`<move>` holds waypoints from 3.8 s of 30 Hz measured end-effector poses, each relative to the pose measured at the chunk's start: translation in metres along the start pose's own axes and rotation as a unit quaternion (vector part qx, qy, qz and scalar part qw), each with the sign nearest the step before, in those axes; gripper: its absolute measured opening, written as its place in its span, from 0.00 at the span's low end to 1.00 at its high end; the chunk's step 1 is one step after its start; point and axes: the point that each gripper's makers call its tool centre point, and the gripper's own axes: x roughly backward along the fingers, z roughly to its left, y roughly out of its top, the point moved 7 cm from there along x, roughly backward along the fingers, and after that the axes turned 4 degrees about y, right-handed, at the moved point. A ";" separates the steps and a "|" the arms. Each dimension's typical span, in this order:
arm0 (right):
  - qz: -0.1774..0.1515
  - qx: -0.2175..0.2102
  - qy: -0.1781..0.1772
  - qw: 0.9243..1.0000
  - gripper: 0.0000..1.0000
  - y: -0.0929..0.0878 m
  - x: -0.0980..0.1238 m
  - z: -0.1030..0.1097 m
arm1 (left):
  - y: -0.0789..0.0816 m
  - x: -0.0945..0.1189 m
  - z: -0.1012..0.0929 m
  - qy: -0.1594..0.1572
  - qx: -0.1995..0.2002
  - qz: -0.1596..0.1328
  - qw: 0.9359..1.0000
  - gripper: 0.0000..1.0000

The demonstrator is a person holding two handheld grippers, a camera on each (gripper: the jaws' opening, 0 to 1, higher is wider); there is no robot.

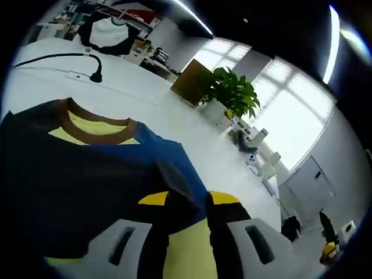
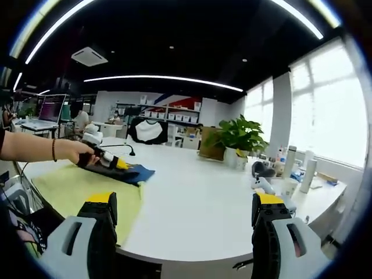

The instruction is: Fold the garment on the visible template until the final outline fits inside the template.

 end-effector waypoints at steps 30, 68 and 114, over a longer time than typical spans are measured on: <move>-0.002 -0.007 0.001 1.000 0.99 -0.001 -0.002 -0.001 | -0.024 -0.029 -0.029 -0.015 -0.231 -0.016 0.973 0.03; 0.010 -0.019 0.015 1.000 0.99 -0.007 -0.009 0.002 | -0.023 -0.002 -0.044 -0.053 -0.255 -0.051 0.964 0.49; 0.022 -0.008 0.027 0.999 0.99 -0.010 -0.016 0.012 | -0.018 0.194 -0.021 -0.015 -0.316 -0.204 0.926 0.97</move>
